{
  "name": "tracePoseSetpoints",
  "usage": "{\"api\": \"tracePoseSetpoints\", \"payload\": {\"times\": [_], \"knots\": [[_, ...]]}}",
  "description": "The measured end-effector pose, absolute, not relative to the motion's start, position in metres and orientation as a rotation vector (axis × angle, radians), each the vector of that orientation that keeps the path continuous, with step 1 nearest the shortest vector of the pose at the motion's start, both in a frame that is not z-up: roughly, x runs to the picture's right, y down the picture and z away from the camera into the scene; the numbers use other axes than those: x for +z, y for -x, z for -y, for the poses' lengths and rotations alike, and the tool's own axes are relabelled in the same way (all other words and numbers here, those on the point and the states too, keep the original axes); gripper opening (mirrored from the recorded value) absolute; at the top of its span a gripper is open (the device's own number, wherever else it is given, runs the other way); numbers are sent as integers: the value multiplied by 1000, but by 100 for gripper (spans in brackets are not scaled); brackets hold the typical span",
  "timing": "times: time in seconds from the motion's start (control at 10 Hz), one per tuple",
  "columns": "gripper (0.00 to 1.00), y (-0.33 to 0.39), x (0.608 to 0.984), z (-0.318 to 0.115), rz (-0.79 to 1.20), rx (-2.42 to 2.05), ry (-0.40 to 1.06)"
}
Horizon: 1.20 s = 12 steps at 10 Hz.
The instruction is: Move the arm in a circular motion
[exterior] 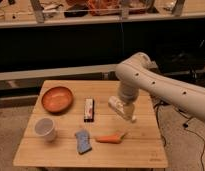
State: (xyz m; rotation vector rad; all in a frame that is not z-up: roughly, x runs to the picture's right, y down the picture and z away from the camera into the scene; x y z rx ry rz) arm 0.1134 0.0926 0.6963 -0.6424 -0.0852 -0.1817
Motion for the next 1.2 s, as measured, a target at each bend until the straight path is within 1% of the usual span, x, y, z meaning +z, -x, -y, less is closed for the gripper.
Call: {"api": "tracePoseSetpoints", "payload": {"times": [0.3, 0.5, 0.7, 1.0, 1.2], "knots": [[80, -127, 698, -93, 164, -136, 643], [80, -152, 692, -100, 218, -118, 641], [80, -158, 681, -108, 235, -125, 630], [80, -130, 659, -117, 245, -177, 599], [80, -80, 648, -116, 259, -254, 562]]}}
